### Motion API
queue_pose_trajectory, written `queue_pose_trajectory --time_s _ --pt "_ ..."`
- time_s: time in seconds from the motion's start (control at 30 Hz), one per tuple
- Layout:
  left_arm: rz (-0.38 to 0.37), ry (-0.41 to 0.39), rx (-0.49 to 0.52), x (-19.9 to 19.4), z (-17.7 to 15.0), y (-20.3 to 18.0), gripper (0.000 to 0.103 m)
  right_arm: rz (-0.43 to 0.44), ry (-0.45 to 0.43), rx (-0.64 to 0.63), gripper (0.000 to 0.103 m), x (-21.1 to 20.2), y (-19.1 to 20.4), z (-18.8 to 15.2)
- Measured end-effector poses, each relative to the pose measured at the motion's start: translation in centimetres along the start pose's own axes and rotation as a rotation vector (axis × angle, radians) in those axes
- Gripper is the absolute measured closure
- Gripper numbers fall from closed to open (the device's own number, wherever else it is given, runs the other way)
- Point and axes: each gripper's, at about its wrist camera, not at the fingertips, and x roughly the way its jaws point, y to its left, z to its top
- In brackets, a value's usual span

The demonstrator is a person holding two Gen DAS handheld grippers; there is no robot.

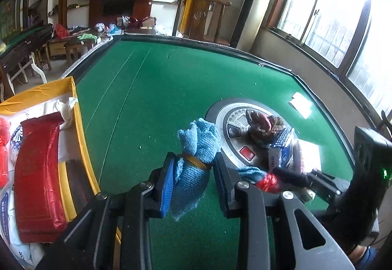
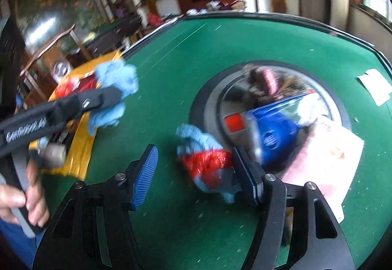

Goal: Organize soft objects
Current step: 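Grasp a blue towel tied with red mesh using the right tool, then carry both blue towels to the tray and release them inside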

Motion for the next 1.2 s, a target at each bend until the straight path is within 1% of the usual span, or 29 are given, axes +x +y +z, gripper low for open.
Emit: queue_pose_trajectory --time_s 0.03,0.1,0.13,0.23,0.3,0.33,0.37,0.4,0.43,0.53,0.6,0.8,0.9,1.07,1.2 --pt "0.001 0.002 0.0 0.0 0.0 0.0 0.072 0.001 0.013 -0.021 0.043 0.1 0.3 -0.2" --pt "0.002 0.002 -0.004 0.1 0.0 0.1 0.072 0.045 0.052 -0.021 0.043 0.1 0.5 -0.3" --pt "0.003 0.003 -0.004 0.1 0.0 0.1 0.072 0.049 0.042 -0.017 0.043 0.0 0.5 -0.4" --pt "0.006 0.009 -0.006 0.3 0.0 0.2 0.072 -0.003 0.009 -0.021 0.044 -0.2 0.2 -0.2" --pt "0.008 0.014 -0.003 0.5 -0.1 0.1 0.072 -0.002 0.028 0.002 0.043 0.8 -0.3 -0.2" --pt "0.008 0.016 -0.001 0.5 -0.1 0.0 0.072 -0.014 0.036 -0.001 0.043 1.1 0.0 -0.5" --pt "0.008 0.017 0.002 0.6 -0.2 0.0 0.072 -0.039 0.04 -0.014 0.046 1.4 0.2 -0.6" --pt "0.009 0.018 0.004 0.5 -0.2 -0.1 0.072 -0.068 0.046 -0.028 0.063 1.7 0.4 -0.8" --pt "0.012 0.018 0.005 0.5 -0.2 -0.1 0.072 -0.075 0.044 -0.032 0.065 1.8 0.5 -0.8" --pt "0.014 0.019 0.006 0.5 -0.3 -0.1 0.072 -0.073 0.024 -0.004 0.067 1.0 0.3 -0.9" --pt "0.017 0.018 0.008 0.5 -0.3 -0.2 0.072 -0.081 -0.006 -0.003 0.067 0.1 0.4 -1.1" --pt "0.011 -0.004 0.012 -0.2 -0.3 -0.3 0.072 -0.047 -0.095 0.028 0.067 -1.8 0.9 -0.8" --pt "0.009 -0.021 0.005 -0.9 0.0 0.1 0.072 -0.024 -0.124 0.042 0.067 -2.3 1.0 -0.8" --pt "0.012 -0.075 -0.028 -2.9 0.7 1.8 0.072 -0.004 -0.139 0.059 0.067 -2.3 1.3 -0.9" --pt "0.047 -0.145 -0.092 -5.4 1.4 4.9 0.072 0.026 -0.163 0.072 0.067 -2.7 2.4 -0.7"
